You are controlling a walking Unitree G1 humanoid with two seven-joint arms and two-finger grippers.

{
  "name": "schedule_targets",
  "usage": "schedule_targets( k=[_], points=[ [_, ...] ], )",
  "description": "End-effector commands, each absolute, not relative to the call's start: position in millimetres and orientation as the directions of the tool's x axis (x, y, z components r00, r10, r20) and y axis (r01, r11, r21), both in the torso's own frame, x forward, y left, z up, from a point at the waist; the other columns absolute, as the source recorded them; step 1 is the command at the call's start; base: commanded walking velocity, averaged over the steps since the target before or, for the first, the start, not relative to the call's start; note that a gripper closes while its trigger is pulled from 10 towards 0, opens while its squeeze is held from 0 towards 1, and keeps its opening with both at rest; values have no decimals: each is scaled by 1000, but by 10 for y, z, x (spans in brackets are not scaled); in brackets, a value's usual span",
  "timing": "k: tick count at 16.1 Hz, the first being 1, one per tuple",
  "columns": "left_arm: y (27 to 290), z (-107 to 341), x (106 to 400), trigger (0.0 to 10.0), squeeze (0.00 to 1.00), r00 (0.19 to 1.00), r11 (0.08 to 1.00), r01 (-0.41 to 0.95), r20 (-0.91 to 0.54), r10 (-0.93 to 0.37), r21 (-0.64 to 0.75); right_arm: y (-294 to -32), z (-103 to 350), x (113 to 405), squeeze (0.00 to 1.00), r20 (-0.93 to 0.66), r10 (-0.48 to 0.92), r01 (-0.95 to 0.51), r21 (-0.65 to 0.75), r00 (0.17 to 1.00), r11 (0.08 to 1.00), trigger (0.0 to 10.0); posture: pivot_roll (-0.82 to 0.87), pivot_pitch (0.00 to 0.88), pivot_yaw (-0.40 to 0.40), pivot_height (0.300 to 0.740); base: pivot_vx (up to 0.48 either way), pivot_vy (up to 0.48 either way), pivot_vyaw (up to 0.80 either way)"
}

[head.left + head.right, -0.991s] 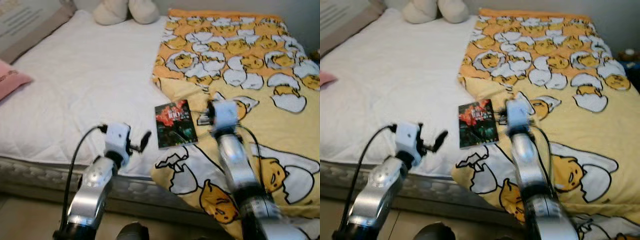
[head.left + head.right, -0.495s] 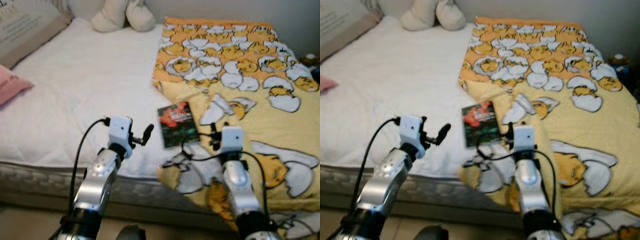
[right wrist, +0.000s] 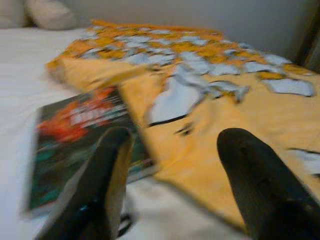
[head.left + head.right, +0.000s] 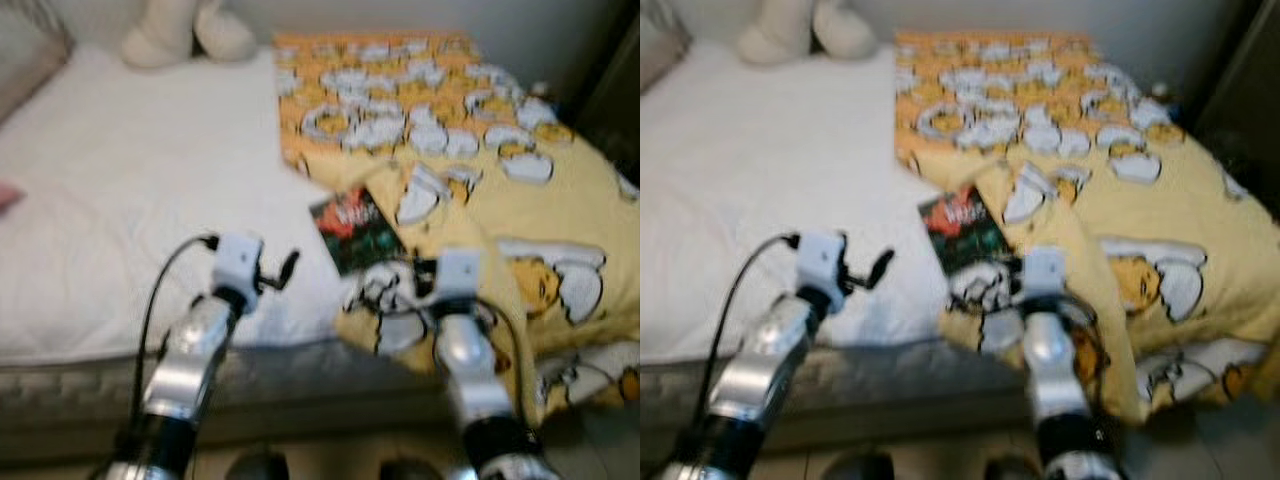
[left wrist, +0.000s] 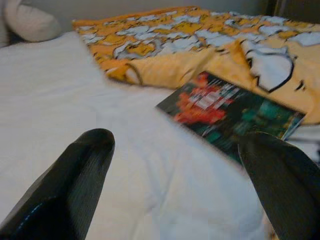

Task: Clean up the room

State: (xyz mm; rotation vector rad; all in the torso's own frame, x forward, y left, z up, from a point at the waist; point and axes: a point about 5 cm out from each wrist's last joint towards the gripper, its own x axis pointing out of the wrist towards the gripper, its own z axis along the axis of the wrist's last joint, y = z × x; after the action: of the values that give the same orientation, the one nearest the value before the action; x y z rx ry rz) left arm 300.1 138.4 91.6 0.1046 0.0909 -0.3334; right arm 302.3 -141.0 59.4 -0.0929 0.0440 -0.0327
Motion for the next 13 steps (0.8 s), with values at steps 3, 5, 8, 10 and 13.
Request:
schedule_targets(
  k=[3, 5, 8, 10, 13],
  points=[
    [1315, 908, 3012, 10000, 0, 941, 939, 332, -97, -323, 91, -1384, 651, 3074, 0, -25, -7, 4, -105, 1000, 994, 10000, 2, 0, 35, 653, 0, 0, 0],
    [1286, 906, 3002, 10000, 0, 939, 937, 340, -93, -332, 82, -1382, 651, 3076, 0, -25, -10, 7, -111, 1000, 994, 10000, 2, 0, 36, 653, 0, 0, 0],
    [1239, 956, 2976, 10000, 0, 922, 922, 385, -50, -383, 41, -1342, 672, 3076, 0, -16, 20, -21, -82, 1000, 996, 10000, 1, 0, 38, 653, 0, 0, 0],
    [1222, 986, 2970, 10000, 0, 914, 913, 406, -34, -405, 45, -1338, 680, 3083, 0, -12, 10, -11, -83, 1000, 996, 10000, 1, 0, 41, 653, 411, 0, -784],
    [1216, 1043, 2974, 10000, 0, 914, 912, 406, -10, -407, 55, -1328, 768, 3096, 0, 41, 11, -6, -125, 999, 992, 10000, 2, 0, 40, 653, 477, 0, -260]
  ],
)
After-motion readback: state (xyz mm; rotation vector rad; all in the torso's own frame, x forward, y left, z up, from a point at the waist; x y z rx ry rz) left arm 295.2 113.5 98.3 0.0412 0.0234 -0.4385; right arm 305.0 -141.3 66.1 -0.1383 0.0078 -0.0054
